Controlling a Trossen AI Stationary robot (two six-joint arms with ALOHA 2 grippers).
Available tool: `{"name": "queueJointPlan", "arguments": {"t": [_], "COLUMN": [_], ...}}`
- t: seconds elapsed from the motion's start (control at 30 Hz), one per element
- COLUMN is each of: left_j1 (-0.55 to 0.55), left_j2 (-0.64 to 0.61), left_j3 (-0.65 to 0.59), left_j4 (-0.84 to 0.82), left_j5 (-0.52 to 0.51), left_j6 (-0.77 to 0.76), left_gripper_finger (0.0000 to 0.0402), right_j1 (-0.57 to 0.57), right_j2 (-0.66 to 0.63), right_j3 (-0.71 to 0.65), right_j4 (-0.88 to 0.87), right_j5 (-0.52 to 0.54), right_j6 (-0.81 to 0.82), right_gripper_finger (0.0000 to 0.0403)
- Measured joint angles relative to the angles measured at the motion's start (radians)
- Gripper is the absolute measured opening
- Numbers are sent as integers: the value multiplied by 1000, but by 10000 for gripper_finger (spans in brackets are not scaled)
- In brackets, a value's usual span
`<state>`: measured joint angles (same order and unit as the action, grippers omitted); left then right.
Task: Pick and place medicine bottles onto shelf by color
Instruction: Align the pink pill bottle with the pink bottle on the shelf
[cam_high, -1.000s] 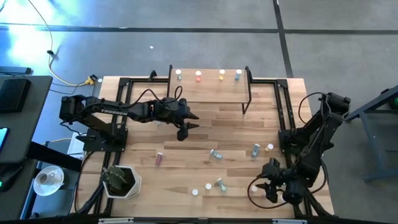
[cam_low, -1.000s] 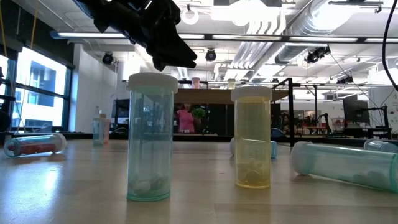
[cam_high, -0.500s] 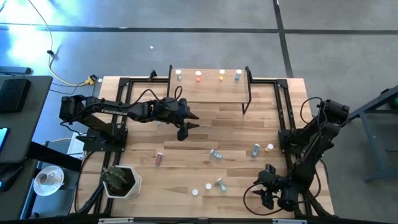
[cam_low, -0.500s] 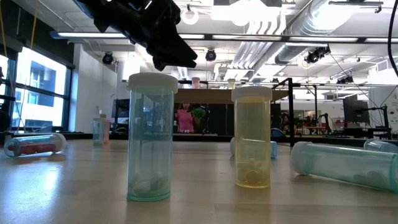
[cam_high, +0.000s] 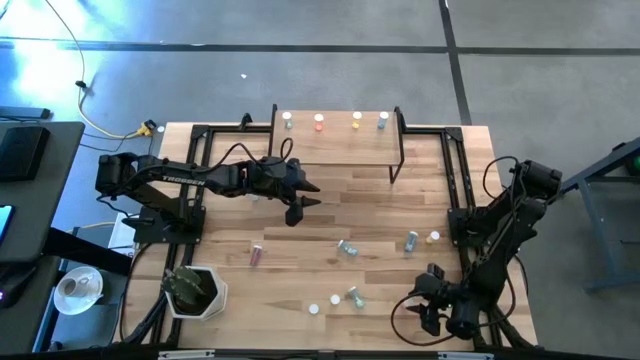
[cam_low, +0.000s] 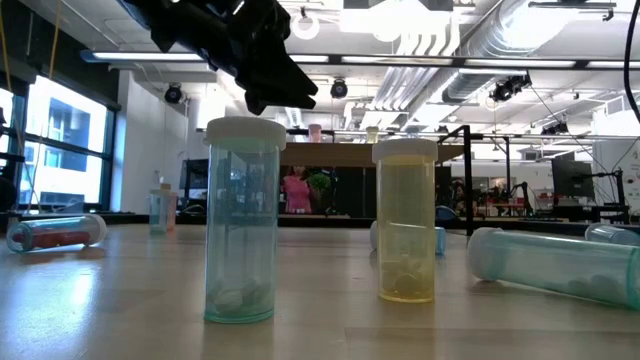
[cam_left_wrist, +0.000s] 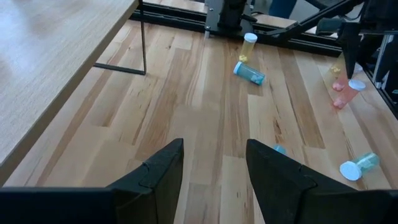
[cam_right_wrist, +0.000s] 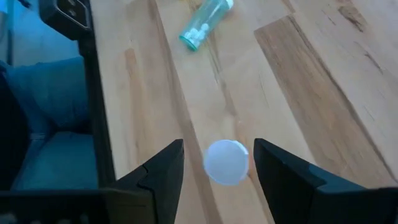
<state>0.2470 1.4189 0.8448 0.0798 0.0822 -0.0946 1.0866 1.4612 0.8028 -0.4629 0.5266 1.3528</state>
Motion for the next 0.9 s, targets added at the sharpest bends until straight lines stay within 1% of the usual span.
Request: {"name": "queueJointPlan", "arguments": {"t": [0.17, 0.37, 0.7, 0.8, 0.9], "left_j1": [0, 0, 0, 0, 0], "left_j2": [0, 0, 0, 0, 0], "left_j3": [0, 0, 0, 0, 0], "left_j4": [0, 1, 1, 1, 1], "left_j5": [0, -4, -11, -11, -11], "left_j6": [-21, -34, -34, -34, -34], "left_gripper_finger": [165, 165, 165, 165, 165], "right_j1": [0, 0, 0, 0, 0], "right_j2": [11, 59, 93, 93, 93], "right_j3": [0, 0, 0, 0, 0], "right_j4": [-1, 16, 17, 19, 20], "right_j5": [-2, -35, -30, -23, -23], "right_j6": [-21, -27, -28, -29, -27], "right_gripper_finger": [186, 187, 184, 172, 149]}}
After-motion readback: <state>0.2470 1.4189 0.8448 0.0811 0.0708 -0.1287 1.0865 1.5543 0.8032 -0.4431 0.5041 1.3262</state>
